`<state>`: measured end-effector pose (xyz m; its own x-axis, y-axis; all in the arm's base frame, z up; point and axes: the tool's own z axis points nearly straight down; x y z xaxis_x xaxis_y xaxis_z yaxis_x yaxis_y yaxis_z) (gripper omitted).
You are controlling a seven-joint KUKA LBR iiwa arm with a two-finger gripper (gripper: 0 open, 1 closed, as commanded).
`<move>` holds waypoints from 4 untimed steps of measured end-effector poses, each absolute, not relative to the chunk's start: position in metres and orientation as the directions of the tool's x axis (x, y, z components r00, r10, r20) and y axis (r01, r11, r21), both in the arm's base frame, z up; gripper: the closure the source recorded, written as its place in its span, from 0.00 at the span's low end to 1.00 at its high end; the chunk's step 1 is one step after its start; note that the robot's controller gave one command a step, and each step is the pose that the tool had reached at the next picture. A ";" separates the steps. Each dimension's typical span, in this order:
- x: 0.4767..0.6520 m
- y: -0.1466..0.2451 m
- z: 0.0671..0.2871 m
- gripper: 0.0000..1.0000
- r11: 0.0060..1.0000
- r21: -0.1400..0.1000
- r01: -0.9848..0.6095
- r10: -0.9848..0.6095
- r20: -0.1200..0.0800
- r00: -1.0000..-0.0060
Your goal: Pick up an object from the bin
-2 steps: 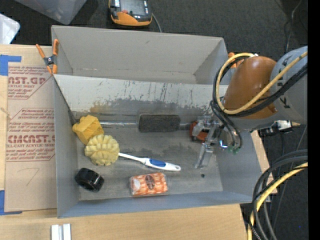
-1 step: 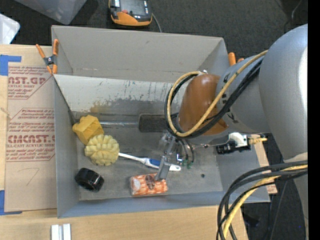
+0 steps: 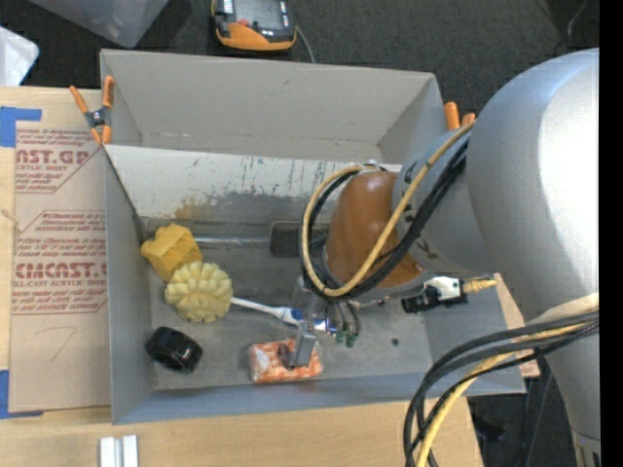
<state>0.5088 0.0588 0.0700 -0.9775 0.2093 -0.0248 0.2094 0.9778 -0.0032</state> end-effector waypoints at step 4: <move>0.536 0.103 0.139 1.00 0.959 0.006 0.283 0.283 -0.010 -0.959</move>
Offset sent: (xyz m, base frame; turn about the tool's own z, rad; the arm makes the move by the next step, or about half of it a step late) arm 0.0000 0.0000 0.0000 0.0000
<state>0.5358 0.1028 0.1387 -0.9591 0.2827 -0.0102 0.2827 0.9592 0.0063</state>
